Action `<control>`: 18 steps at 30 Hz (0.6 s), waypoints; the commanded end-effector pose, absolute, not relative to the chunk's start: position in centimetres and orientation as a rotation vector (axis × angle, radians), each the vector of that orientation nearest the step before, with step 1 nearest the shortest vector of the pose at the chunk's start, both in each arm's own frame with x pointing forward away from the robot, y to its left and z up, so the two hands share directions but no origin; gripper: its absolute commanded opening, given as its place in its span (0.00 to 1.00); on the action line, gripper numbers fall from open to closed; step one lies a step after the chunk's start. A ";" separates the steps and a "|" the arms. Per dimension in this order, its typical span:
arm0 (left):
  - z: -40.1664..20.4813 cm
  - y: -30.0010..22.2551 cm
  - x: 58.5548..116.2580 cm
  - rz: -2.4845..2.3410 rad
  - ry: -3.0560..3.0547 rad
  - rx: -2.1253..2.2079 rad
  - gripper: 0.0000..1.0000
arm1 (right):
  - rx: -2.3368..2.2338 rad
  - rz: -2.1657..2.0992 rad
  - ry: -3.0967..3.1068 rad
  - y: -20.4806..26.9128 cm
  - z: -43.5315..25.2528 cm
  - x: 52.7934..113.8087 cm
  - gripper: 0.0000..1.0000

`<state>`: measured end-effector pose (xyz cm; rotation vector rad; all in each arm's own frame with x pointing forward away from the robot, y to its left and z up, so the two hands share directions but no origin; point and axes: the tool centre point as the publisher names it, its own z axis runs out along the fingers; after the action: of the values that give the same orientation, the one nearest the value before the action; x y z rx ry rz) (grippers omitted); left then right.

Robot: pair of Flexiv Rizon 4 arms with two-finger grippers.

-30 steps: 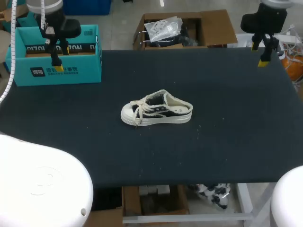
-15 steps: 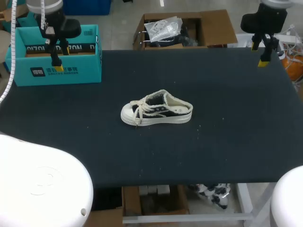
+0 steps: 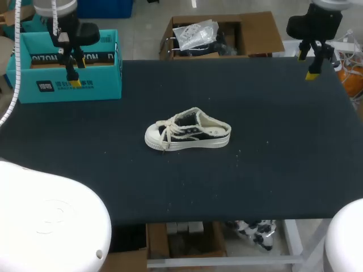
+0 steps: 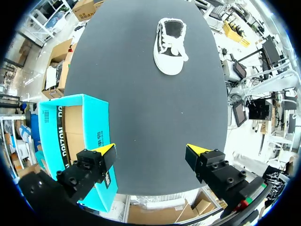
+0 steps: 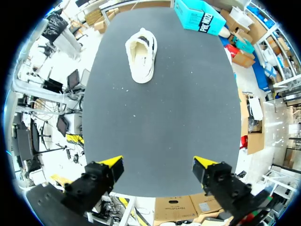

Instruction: Open the shoe tongue, take the insole out of the shoe, put the insole back into the shoe, and pack the shoe into the shoebox

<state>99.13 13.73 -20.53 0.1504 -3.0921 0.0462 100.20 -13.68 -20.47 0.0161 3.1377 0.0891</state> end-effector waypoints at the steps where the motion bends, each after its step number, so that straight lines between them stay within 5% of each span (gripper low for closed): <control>1: -21.3 11.5 99.6 -0.043 -3.015 0.278 1.00 | 0.048 0.247 3.096 -14.1 -22.3 99.5 1.00; 18: -23.6 7.0 95.8 -0.006 -2.685 0.966 1.00 | 0.164 0.721 2.988 -5.3 -27.7 95.7 1.00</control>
<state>95.93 7.34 -22.57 0.8621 -2.7196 0.0152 96.39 -5.95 -26.37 0.1379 3.0769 0.7017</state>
